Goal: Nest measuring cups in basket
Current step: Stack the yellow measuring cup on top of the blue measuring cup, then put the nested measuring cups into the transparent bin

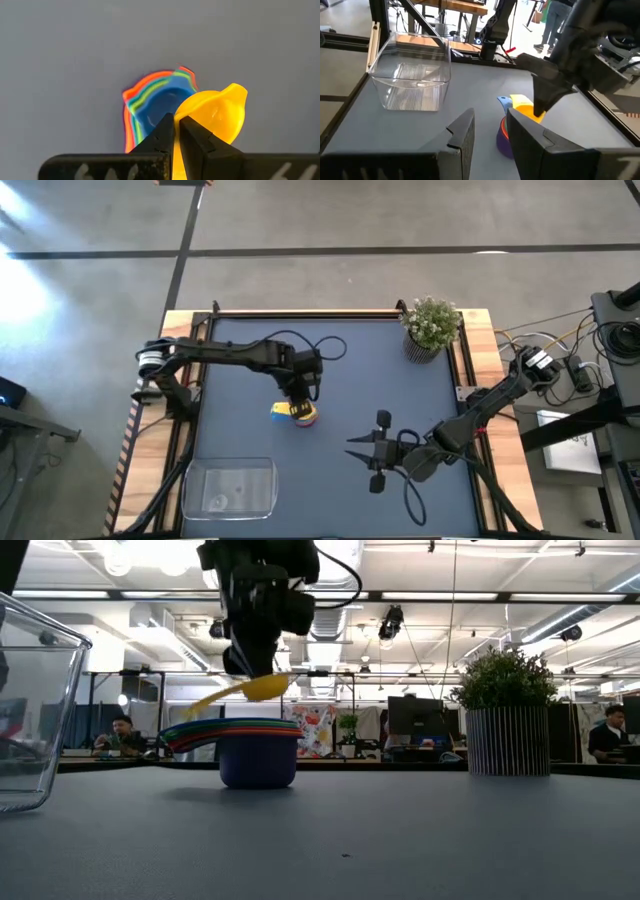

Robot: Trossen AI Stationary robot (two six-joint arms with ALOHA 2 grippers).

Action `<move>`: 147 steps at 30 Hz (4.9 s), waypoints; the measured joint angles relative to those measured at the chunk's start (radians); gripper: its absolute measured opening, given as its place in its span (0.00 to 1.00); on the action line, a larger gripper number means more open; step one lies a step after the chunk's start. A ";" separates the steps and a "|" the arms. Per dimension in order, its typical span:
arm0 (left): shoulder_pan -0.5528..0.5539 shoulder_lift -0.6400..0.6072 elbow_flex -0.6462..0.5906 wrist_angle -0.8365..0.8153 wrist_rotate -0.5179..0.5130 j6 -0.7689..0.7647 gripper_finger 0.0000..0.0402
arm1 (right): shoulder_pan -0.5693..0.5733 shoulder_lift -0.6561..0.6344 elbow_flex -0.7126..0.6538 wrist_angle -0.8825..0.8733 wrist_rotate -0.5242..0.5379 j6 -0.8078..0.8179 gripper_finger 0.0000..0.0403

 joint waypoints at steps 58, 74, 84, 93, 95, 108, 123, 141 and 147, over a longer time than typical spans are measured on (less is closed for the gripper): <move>-0.156 -0.344 -0.506 0.293 -0.211 0.207 0.90 | -0.005 0.004 -0.003 -0.037 0.079 0.015 0.25; -0.155 -0.099 -0.392 0.230 -0.237 0.193 0.77 | -0.005 0.005 -0.003 -0.049 0.079 0.023 0.25; -0.155 -0.083 -0.383 0.205 -0.237 0.179 0.37 | -0.005 0.005 -0.003 -0.057 0.079 0.023 0.25; -0.155 -0.087 -0.383 0.202 -0.236 0.152 0.41 | -0.005 0.005 -0.003 -0.056 0.079 0.023 0.25; -0.155 -0.089 -0.383 0.197 -0.237 0.147 0.51 | -0.005 0.005 -0.003 -0.056 0.079 0.023 0.25; -0.155 -0.118 -0.361 0.152 -0.260 0.131 0.76 | -0.005 0.006 -0.013 -0.057 0.079 0.026 0.25; -0.155 -0.100 -0.361 0.154 -0.265 0.123 0.54 | -0.005 0.006 -0.013 -0.056 0.079 0.026 0.25; -0.154 -0.102 -0.363 0.154 -0.298 0.140 0.31 | -0.005 0.006 -0.013 -0.055 0.079 0.026 0.25; -0.172 -0.180 -0.364 0.111 -0.314 0.134 0.31 | -0.005 0.006 -0.014 -0.056 0.079 0.026 0.25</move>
